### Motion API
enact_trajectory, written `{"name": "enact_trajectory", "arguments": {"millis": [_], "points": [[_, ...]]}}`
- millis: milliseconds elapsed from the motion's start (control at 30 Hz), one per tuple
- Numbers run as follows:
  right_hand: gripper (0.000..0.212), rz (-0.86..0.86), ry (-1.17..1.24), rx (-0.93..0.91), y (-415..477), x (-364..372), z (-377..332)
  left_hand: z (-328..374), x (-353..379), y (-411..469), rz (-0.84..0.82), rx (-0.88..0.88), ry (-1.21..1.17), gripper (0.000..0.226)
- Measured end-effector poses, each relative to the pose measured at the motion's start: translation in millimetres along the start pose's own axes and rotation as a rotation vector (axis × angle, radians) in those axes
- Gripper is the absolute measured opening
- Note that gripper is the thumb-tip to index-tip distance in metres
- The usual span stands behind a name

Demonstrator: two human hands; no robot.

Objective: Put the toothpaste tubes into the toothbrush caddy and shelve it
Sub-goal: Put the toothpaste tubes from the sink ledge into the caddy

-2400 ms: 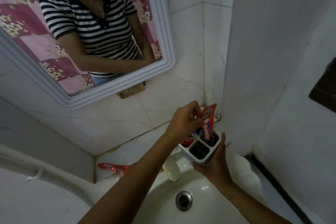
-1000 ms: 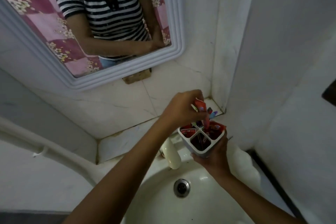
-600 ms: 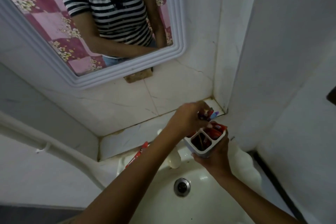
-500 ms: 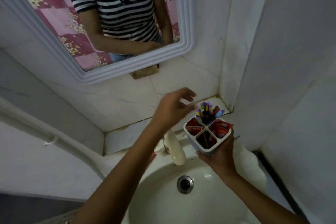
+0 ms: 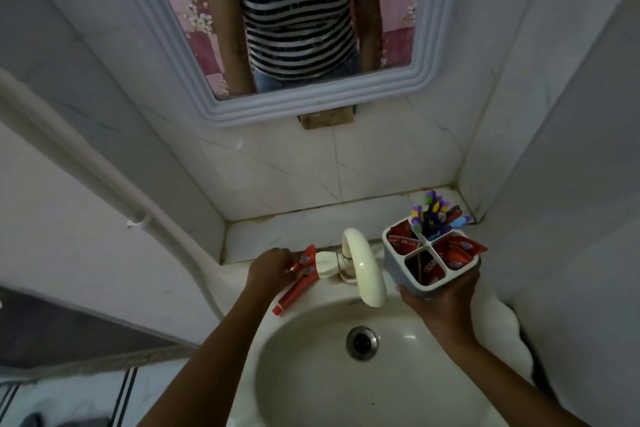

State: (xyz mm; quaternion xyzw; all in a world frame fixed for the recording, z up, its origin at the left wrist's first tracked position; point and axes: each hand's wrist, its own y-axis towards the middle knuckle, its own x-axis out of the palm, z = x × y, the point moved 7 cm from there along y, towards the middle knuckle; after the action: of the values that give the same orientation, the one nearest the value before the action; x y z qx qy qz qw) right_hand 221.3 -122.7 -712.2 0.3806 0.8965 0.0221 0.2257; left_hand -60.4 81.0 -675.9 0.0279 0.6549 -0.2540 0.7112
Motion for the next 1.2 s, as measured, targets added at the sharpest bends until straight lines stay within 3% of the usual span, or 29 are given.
{"name": "enact_trajectory", "arguments": {"millis": [133, 233, 300, 367, 467, 600, 733, 867, 967, 1033, 1100, 1200], "points": [[0.142, -0.001, 0.008, 0.008, 1, -1, 1, 6, -43, 1, 0.143, 0.004, -0.061, 0.021], [0.141, -0.004, 0.011, -0.002, 1, -1, 0, 31, -102, -14, 0.377, 0.054, -0.391, 0.025], [0.138, 0.008, 0.028, -0.007, 1, -1, -3, 65, -138, -26, 0.424, 0.135, -0.634, 0.033], [0.134, 0.017, 0.047, -0.024, 1, -1, -7, 107, -161, -36, 0.377, 0.240, -0.774, 0.042], [0.133, 0.022, 0.071, 0.010, 0, 0, -4, 167, -167, -50, 0.207, 0.370, -0.795, 0.046], [0.137, 0.004, 0.085, 0.054, -1, 2, 1, 219, -141, -63, 0.050, 0.470, -0.646, 0.037], [0.137, 0.000, 0.085, 0.080, 2, 1, 6, 236, -117, -63, 0.027, 0.489, -0.439, 0.028], [0.138, -0.022, 0.082, 0.085, 1, 0, 2, 217, -126, -58, 0.026, 0.472, -0.591, 0.019], [0.125, 0.015, 0.127, 0.051, 4, -6, -9, 160, -142, -46, 0.231, 0.331, -0.675, 0.015], [0.121, 0.029, 0.145, 0.013, 6, -7, -16, 106, -134, -39, 0.348, 0.186, -0.574, 0.013], [0.124, 0.035, 0.116, 0.008, 6, -7, -16, 59, -100, -31, 0.260, 0.043, -0.341, 0.016], [0.133, 0.022, 0.057, 0.032, 2, -6, -7, 14, -25, -29, -0.025, -0.086, -0.132, 0.025]]}}
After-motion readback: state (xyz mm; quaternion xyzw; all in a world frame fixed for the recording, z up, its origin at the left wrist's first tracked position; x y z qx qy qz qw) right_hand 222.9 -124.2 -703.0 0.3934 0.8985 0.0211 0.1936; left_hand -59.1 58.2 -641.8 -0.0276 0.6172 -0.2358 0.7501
